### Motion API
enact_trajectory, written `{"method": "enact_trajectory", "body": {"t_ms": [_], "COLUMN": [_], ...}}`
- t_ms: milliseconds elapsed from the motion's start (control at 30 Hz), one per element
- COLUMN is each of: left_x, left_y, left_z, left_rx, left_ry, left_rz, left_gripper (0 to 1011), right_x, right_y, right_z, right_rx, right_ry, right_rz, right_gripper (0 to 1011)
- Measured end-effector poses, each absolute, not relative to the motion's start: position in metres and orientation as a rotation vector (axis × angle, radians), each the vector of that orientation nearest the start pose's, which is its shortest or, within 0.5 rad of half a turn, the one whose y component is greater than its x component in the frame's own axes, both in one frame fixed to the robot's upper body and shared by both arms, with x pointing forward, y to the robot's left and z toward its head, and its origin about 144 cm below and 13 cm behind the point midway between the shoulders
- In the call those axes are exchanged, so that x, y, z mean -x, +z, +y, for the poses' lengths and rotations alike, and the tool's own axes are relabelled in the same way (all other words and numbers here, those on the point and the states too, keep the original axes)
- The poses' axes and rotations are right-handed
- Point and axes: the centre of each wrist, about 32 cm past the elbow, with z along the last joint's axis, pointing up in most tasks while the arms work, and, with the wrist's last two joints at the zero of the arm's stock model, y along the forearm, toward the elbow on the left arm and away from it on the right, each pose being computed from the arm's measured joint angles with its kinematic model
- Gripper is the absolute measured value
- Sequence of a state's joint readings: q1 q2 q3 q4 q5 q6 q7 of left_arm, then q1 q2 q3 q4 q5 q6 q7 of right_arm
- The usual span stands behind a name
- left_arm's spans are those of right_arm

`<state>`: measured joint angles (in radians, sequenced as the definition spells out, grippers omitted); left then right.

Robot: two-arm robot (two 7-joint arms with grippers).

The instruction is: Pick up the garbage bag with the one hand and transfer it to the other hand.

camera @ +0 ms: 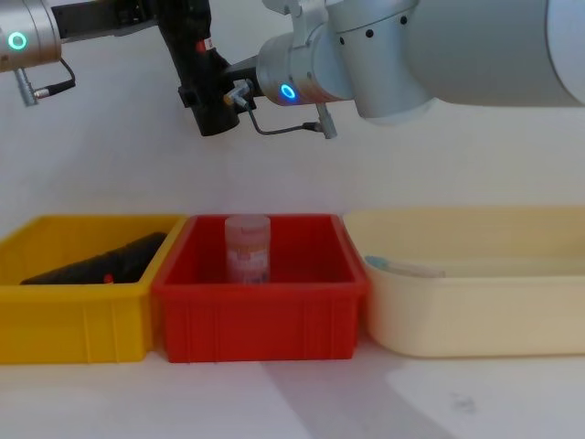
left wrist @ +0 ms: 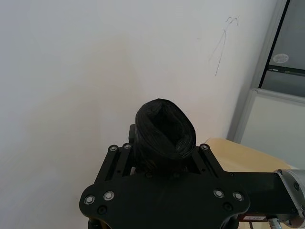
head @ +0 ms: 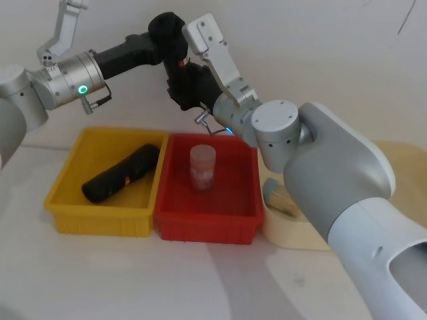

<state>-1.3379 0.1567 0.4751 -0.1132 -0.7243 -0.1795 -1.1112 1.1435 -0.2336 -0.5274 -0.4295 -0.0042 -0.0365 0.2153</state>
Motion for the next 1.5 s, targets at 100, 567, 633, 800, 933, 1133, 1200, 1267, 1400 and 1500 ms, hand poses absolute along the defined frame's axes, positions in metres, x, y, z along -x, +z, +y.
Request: {"method": "enact_trajectory", "body": {"t_ms": [100, 567, 633, 800, 933, 1133, 1200, 1267, 1400, 1500], "left_x": [-0.725, -0.725, -0.725, -0.725, -0.725, -0.725, -0.725, -0.725, -0.725, -0.725], "left_y": [1.336, 1.336, 1.336, 1.336, 1.336, 1.336, 1.336, 1.336, 1.336, 1.336], "left_z": [0.306, 0.306, 0.306, 0.306, 0.306, 0.306, 0.306, 0.306, 0.306, 0.306], "left_rx": [0.228, 0.228, 0.228, 0.228, 0.228, 0.228, 0.228, 0.228, 0.228, 0.228], "left_ry": [0.597, 0.597, 0.597, 0.597, 0.597, 0.597, 0.597, 0.597, 0.597, 0.597], "left_rz": [-0.009, -0.009, -0.009, -0.009, -0.009, -0.009, -0.009, -0.009, -0.009, -0.009], "left_gripper": [424, 424, 424, 493, 621, 774, 839, 882, 999, 1001], "right_x": [-0.681, -0.681, -0.681, -0.681, -0.681, -0.682, -0.682, -0.682, -0.681, -0.68], "right_y": [1.318, 1.318, 1.319, 1.318, 1.318, 1.318, 1.319, 1.319, 1.32, 1.32], "right_z": [-0.026, -0.026, -0.026, -0.026, -0.026, -0.027, -0.029, -0.032, -0.039, -0.046], "right_rx": [0.239, 0.239, 0.239, 0.239, 0.239, 0.239, 0.237, 0.232, 0.227, 0.227], "right_ry": [-0.905, -0.905, -0.905, -0.905, -0.905, -0.911, -0.919, -0.93, -0.963, -0.99], "right_rz": [-0.324, -0.324, -0.324, -0.324, -0.324, -0.33, -0.337, -0.344, -0.35, -0.349], "right_gripper": [536, 536, 536, 536, 536, 536, 536, 536, 536, 537]}}
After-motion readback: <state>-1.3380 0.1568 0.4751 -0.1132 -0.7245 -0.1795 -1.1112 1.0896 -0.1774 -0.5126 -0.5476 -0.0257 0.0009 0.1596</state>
